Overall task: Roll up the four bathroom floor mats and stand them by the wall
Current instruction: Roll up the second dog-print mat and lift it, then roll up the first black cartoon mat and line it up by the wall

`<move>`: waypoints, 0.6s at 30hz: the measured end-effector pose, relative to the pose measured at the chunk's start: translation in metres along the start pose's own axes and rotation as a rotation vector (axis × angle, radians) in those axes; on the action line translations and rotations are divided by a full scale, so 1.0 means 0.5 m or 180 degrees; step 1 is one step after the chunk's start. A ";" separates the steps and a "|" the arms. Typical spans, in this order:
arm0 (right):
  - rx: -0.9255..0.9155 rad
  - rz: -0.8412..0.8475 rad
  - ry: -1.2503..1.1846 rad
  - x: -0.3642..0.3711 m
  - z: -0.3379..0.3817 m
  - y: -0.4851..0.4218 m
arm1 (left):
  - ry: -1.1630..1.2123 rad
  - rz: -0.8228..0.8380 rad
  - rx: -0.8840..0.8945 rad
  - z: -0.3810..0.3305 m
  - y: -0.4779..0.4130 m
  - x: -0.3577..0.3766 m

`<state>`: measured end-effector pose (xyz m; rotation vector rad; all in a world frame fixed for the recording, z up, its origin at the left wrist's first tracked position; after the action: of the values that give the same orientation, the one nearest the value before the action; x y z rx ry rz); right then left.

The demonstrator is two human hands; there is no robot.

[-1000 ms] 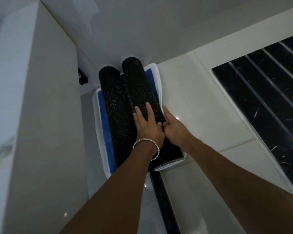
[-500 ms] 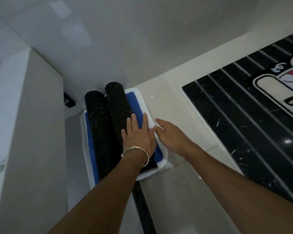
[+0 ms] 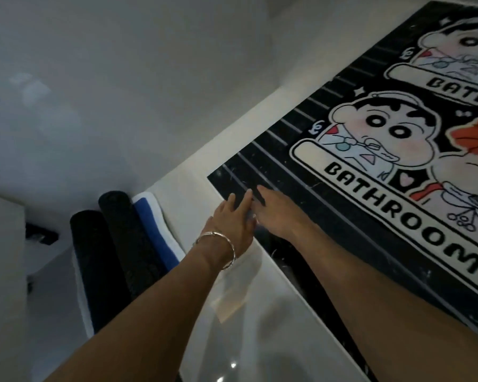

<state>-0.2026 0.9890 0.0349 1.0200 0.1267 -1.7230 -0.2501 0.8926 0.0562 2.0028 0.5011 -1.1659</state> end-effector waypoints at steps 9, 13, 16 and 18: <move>0.0366 0.0128 0.0356 -0.221 -0.101 0.095 | -0.0222 0.0476 0.0454 -0.254 0.009 -0.112; 0.0310 -0.0037 0.0383 -0.268 -0.052 0.060 | -0.0052 0.0449 0.0530 -0.256 -0.039 -0.138; 0.0427 0.0074 0.0522 -0.261 -0.049 0.052 | -0.0204 0.0670 0.0561 -0.230 -0.083 -0.130; 0.0539 0.0125 0.0584 -0.268 -0.061 0.047 | -0.0316 0.0793 0.0669 -0.230 -0.118 -0.130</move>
<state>-0.1589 1.0937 0.1155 1.2972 0.0783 -1.6232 -0.2563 1.0208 0.1228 2.0999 0.0769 -1.1929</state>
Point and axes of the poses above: each hand's wrist, its own y-axis away from the middle knuckle, its own x-axis out of the palm, z = x × y, the point moved 5 cm from there along -y, towards the middle knuckle, and after that the axes turned 11 degrees about y, right-handed, at the moved point
